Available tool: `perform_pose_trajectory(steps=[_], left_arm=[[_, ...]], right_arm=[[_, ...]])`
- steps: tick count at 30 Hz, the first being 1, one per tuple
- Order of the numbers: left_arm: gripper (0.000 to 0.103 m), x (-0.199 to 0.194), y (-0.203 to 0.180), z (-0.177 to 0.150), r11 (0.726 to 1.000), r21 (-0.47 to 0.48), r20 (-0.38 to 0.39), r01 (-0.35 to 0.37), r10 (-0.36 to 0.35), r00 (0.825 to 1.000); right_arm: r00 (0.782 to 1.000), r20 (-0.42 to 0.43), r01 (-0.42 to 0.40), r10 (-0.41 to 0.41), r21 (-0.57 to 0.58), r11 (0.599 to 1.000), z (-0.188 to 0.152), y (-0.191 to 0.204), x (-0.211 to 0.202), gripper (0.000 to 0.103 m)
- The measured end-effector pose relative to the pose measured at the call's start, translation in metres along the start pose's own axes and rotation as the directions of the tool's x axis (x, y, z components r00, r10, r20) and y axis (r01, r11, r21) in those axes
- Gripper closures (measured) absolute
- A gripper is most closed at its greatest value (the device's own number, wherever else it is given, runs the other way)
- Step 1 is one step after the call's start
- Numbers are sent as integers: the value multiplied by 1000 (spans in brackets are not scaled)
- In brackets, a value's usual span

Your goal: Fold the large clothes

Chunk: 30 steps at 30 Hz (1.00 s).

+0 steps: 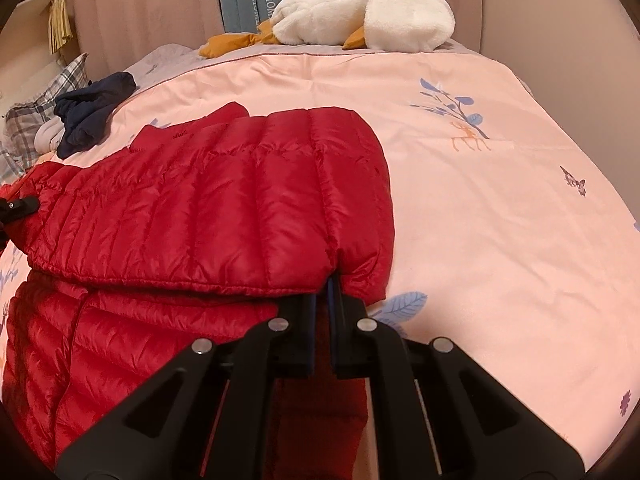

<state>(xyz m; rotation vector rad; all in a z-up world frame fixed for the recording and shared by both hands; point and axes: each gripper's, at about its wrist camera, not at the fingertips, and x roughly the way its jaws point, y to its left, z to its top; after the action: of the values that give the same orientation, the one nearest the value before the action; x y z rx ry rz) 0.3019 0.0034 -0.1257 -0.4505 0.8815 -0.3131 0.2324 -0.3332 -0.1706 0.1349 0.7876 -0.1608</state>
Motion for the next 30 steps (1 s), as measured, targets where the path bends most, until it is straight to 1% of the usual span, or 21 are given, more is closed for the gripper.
perform_pose_trajectory(steps=[8,16,30], left_arm=[[90,10,8,-1,999,-10,-10,-51,51,999],[90,22,14,-3,995,-1,-40,-96,96,995],[90,31,16,-8,990,21,-52,-137,138,989]], right_arm=[[1000,-15,-5,5,-19,1000,0,6,2,98],[1000,-24,-16,15,-28,999,-1,9,5,98],[999,-43,-21,20,-38,999,-2,9,10,97]])
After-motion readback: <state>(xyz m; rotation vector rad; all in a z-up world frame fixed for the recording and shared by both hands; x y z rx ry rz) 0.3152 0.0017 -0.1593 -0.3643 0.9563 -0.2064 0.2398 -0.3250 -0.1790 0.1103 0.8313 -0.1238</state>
